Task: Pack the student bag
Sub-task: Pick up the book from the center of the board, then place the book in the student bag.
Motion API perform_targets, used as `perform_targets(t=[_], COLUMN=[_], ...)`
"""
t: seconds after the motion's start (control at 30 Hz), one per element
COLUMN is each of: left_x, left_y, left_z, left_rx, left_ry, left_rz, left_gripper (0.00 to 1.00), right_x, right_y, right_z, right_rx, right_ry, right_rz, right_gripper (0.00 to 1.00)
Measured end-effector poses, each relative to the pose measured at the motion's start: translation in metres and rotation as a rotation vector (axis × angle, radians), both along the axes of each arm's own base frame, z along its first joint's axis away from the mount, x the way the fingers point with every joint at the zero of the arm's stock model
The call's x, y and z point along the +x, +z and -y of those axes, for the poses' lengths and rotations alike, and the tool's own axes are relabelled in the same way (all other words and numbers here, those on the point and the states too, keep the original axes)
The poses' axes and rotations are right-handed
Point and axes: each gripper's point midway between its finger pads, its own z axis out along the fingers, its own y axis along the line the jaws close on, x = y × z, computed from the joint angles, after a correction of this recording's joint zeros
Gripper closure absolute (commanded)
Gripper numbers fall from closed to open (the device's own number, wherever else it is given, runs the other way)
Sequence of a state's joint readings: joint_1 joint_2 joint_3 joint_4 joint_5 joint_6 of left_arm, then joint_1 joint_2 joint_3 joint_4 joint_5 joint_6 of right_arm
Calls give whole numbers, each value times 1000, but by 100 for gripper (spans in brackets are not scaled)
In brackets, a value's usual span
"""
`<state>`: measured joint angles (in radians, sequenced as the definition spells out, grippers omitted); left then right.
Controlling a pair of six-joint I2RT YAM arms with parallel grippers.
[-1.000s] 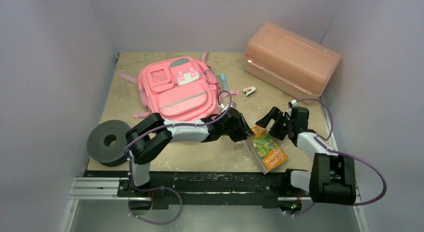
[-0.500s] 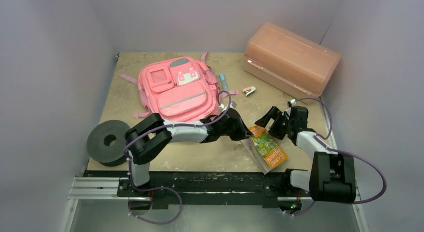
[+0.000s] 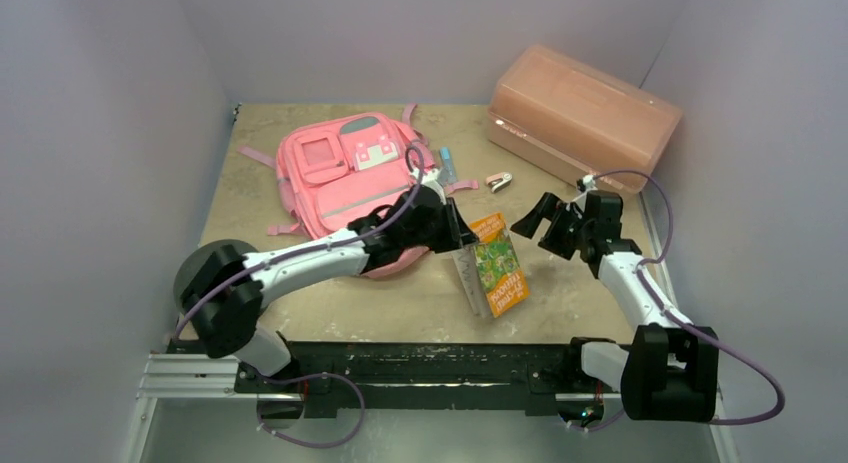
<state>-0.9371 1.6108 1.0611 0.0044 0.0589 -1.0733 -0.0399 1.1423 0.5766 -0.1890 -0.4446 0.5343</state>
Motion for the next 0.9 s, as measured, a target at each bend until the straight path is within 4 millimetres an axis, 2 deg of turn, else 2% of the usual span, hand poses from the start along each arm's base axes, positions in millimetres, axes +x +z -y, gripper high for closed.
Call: perform_targets(t=[0.23,0.33,0.5,0.63,0.77,0.9], left_x=[15,12,4,2,3,2], left_y=[92,126,175,200,216,228], left_z=[-69,-97,-146,-178,-197,-203], left_rx=[-25,-40,-76,-108,-152,-211], left_ry=[40,58,128,203,273,309], left_rz=[221,307,419,468,480,472], left_gripper=[100,100,100,100,100,100], right_x=[22,29,33,28,8,-22], right_y=[41,61,95,134,187,219], right_z=[0,-11,-39,-60,-105,-154], right_rx=[-1,70,309,490,607,680], right_ry=[4,32,75,129,307,497], right_rz=[81,131,231,358,499,566], right_gripper=[1,1,1,1,1,1])
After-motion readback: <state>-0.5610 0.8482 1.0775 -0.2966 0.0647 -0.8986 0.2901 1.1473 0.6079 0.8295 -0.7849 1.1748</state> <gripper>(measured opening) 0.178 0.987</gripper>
